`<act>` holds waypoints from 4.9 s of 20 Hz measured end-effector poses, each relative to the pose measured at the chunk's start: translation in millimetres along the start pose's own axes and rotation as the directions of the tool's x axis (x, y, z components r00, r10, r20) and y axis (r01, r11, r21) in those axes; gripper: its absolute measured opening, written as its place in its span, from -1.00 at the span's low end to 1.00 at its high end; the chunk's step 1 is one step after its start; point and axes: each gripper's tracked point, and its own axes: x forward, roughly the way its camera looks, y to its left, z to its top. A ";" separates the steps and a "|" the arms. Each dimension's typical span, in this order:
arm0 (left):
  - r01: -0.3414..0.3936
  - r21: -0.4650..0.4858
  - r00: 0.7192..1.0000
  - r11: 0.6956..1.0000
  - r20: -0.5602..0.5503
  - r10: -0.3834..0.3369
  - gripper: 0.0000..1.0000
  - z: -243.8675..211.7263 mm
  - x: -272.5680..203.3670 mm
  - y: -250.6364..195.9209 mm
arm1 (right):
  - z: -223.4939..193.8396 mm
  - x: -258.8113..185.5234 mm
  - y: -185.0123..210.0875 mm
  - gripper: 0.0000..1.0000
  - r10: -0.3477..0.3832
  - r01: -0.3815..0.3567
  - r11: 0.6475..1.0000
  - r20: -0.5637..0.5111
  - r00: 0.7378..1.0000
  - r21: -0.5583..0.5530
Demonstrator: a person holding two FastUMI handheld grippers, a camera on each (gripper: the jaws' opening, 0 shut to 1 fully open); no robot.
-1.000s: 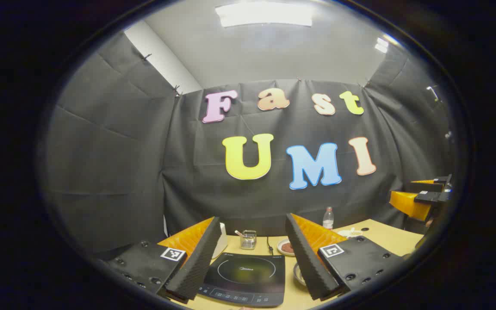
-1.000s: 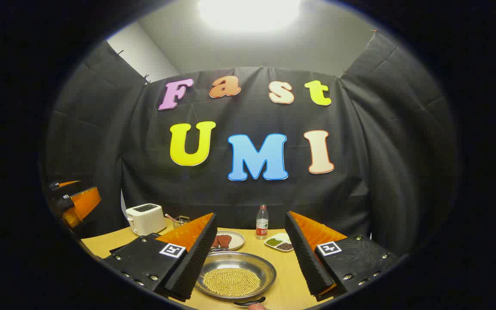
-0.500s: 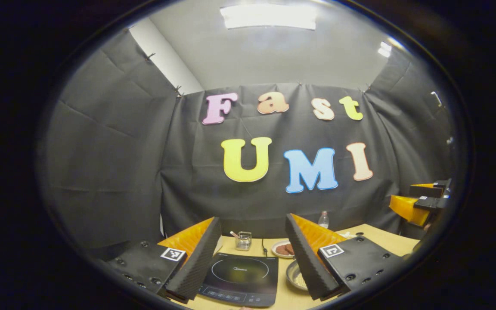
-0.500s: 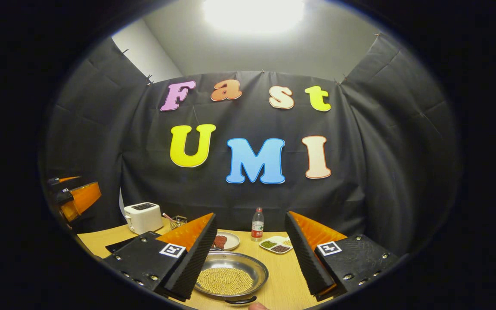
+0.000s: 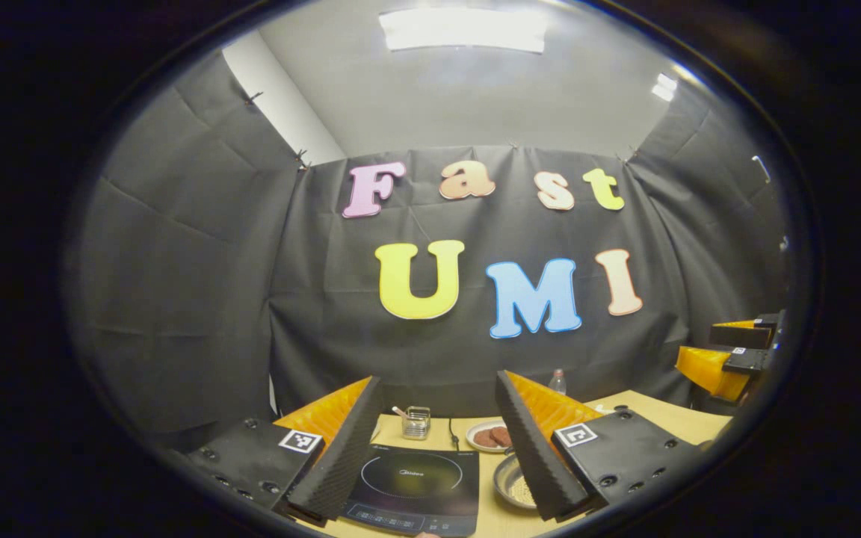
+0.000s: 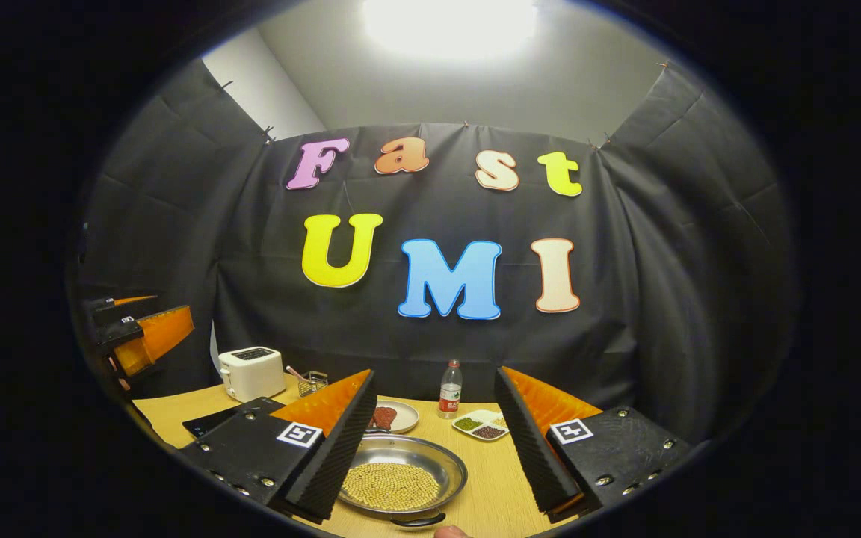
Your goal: First push the handle of the pot to place it horizontally, then grasp the pot with both hands and set it on the induction cooktop.
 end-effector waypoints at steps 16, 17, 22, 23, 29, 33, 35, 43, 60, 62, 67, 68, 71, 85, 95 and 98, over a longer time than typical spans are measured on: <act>0.013 -0.002 1.000 1.000 0.014 -0.013 0.94 2.5 9.2 17.1 | 4.8 12.8 10.7 -0.12 -0.038 0.038 0.999 -0.023 0.999 -0.006; 0.012 0.001 1.000 1.000 0.017 -0.012 0.94 1.6 9.6 19.9 | 4.4 12.0 14.5 -0.53 -0.034 0.034 0.999 -0.021 0.999 -0.004; 0.006 -0.001 1.000 1.000 0.018 -0.006 0.94 -1.3 10.9 41.5 | -22.7 11.8 70.4 -0.82 0.134 -0.136 0.991 -0.114 0.984 -0.015; 0.001 -0.003 1.000 1.000 0.022 -0.001 1.00 -1.7 12.5 47.7 | -26.7 12.4 67.3 -0.78 0.110 -0.115 0.993 -0.128 0.986 -0.034; 0.006 0.002 1.000 1.000 0.011 -0.006 0.94 -11.4 12.4 76.1 | -96.8 -4.9 129.0 -0.95 0.245 -0.266 0.964 -0.306 0.920 -0.027; -0.007 0.002 1.000 1.000 -0.020 0.007 0.94 -24.2 12.5 81.8 | -150.8 -22.0 151.0 -0.95 0.331 -0.361 0.932 -0.455 0.827 0.023; -0.014 0.004 0.999 1.000 -0.043 0.014 0.94 -31.4 16.1 79.7 | -168.1 -25.0 151.5 -0.95 0.352 -0.385 0.922 -0.498 0.793 0.038; -0.047 0.007 0.996 0.999 -0.070 0.048 0.94 -38.5 37.3 43.9 | -233.2 -36.4 126.5 -0.95 0.405 -0.443 0.889 -0.658 0.635 0.120; -0.078 0.016 0.991 0.997 -0.111 0.079 0.95 -55.3 72.7 -15.3 | -301.2 -38.9 66.6 -0.97 0.388 -0.497 0.854 -0.823 0.414 0.153; -0.069 0.015 0.992 0.997 -0.108 0.071 1.00 -54.6 76.0 -23.8 | -304.9 -38.9 54.1 -0.97 0.368 -0.496 0.858 -0.834 0.412 0.134; -0.040 0.009 0.994 0.999 -0.103 0.041 0.95 -54.9 84.0 -49.6 | -311.9 -32.5 14.8 -0.97 0.303 -0.428 0.897 -0.855 0.420 0.108; -0.035 0.007 0.994 0.999 -0.106 0.036 0.95 -56.7 84.5 -54.7 | -311.9 -29.4 7.3 -0.97 0.290 -0.414 0.905 -0.859 0.423 0.102; -0.028 0.005 0.993 1.000 -0.111 0.029 1.00 -58.8 84.8 -63.8 | -315.1 -22.9 -15.4 -0.97 0.236 -0.375 0.925 -0.870 0.434 0.063; -0.046 0.018 0.987 0.999 -0.153 0.049 1.00 -76.2 93.7 -82.0 | -325.4 21.1 -67.7 -0.97 0.167 -0.177 0.979 -0.890 0.423 0.099; -0.095 0.035 0.971 0.995 -0.216 0.100 1.00 -104.3 98.9 -70.6 | -322.9 75.9 -84.1 -0.91 0.134 -0.054 0.991 -0.874 0.467 0.123; -0.106 0.050 0.966 0.993 -0.230 0.114 0.95 -111.9 98.7 -67.6 | -321.2 86.0 -86.6 -0.91 0.128 -0.016 0.990 -0.863 0.488 0.138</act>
